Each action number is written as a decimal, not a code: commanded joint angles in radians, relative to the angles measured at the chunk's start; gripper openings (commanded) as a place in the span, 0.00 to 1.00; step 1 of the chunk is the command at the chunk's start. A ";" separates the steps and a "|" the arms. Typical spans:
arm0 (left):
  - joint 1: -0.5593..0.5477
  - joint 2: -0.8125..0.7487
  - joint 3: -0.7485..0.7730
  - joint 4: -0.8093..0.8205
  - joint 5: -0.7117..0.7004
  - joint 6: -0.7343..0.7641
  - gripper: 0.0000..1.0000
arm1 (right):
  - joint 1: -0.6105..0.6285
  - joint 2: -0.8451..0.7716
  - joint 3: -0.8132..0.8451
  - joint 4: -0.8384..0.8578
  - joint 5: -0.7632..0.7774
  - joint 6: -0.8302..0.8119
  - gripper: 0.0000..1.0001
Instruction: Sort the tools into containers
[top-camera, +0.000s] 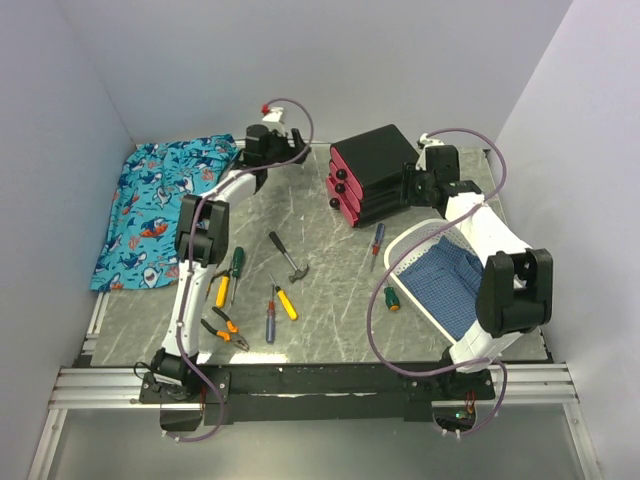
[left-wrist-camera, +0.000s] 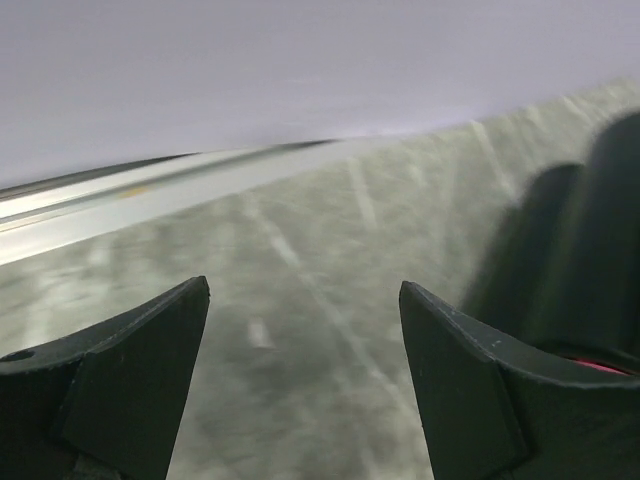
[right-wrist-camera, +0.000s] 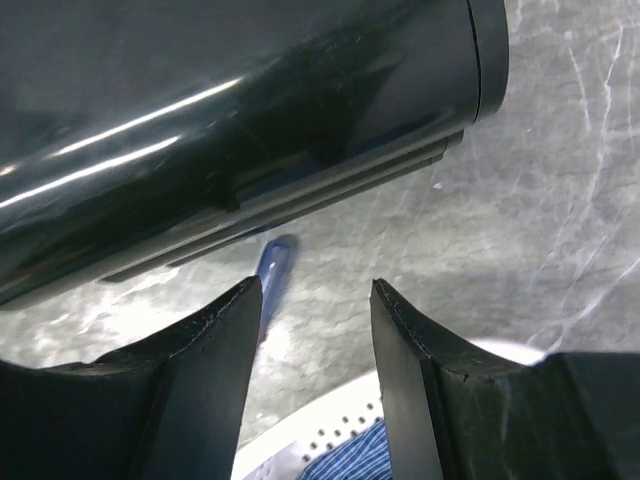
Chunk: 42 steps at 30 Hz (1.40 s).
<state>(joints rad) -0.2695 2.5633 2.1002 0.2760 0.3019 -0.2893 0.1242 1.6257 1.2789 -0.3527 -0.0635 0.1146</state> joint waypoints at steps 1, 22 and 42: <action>-0.045 -0.023 0.051 0.074 0.108 0.016 0.82 | -0.014 0.065 0.089 0.043 0.059 -0.079 0.54; 0.036 -0.578 -0.620 0.238 0.409 -0.506 0.82 | -0.043 -0.059 0.079 0.020 0.248 -0.073 0.93; -0.099 -0.318 -0.473 0.448 0.537 -0.711 0.72 | -0.023 0.071 0.249 0.043 -0.025 -0.038 0.91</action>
<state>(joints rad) -0.3359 2.2395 1.5642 0.6357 0.8059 -0.9783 0.0940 1.6997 1.5146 -0.3218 -0.0711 0.0696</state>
